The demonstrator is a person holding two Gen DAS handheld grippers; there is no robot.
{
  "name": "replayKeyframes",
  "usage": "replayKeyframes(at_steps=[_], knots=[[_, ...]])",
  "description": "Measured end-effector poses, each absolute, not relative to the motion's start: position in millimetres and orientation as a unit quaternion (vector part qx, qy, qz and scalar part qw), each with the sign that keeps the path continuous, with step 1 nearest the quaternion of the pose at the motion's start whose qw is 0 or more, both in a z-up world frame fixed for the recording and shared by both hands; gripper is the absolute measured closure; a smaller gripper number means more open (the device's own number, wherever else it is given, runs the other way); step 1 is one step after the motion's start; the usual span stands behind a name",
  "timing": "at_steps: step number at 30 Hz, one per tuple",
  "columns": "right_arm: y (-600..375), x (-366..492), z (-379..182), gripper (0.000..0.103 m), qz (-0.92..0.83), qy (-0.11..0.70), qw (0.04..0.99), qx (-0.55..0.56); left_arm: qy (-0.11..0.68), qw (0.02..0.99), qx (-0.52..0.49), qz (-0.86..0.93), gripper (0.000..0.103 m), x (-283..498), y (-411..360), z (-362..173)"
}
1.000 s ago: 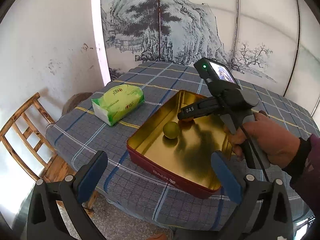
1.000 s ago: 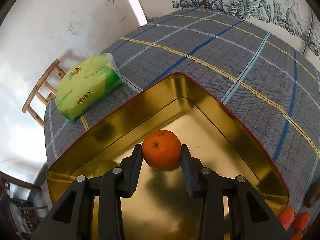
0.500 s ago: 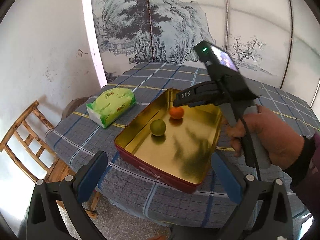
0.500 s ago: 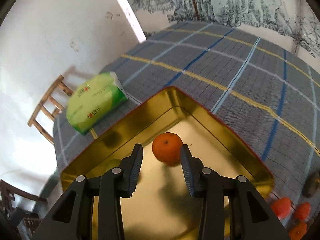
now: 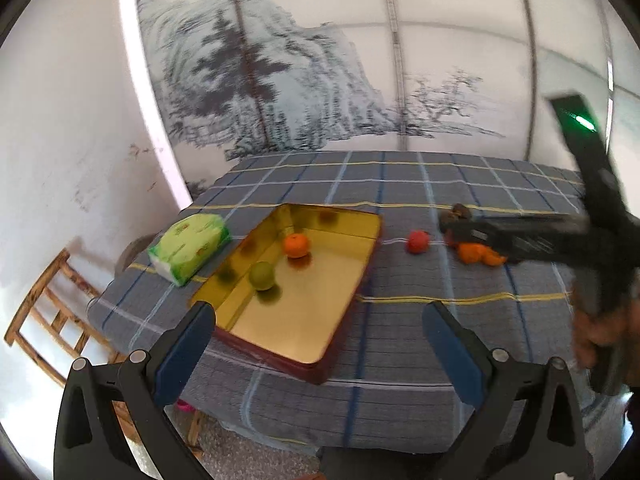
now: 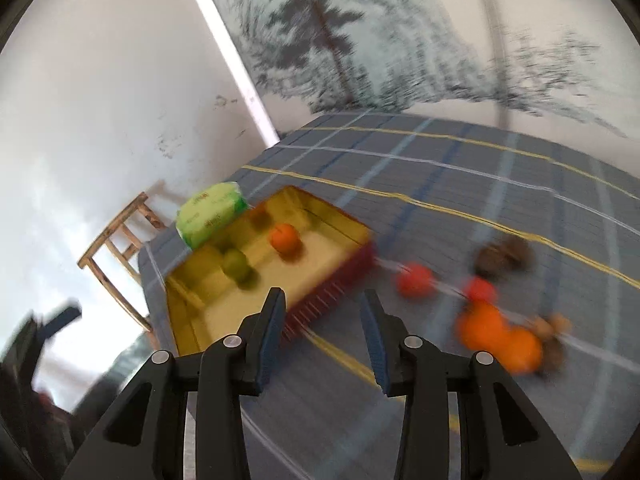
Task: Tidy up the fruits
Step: 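Withdraw the right gripper from the tin back toward the fruits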
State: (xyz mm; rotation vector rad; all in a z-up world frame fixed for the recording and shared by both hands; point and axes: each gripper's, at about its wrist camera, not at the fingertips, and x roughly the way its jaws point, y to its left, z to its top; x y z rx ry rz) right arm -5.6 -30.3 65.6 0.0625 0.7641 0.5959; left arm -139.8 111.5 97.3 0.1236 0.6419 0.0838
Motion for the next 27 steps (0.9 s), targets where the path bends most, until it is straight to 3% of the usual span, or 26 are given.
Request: replayKeyframes(at_steps=[15, 27], knots=[[-214, -35, -7, 0.062, 0.105, 0.389, 0.915, 0.017, 0.383, 0.894, 0.132, -0.192, 0.000, -60, 31, 62], [-217, -34, -23, 0.062, 0.124, 0.400, 0.907, 0.039, 0.480, 0.803, 0.202, -0.290, 0.000, 69, 11, 33]])
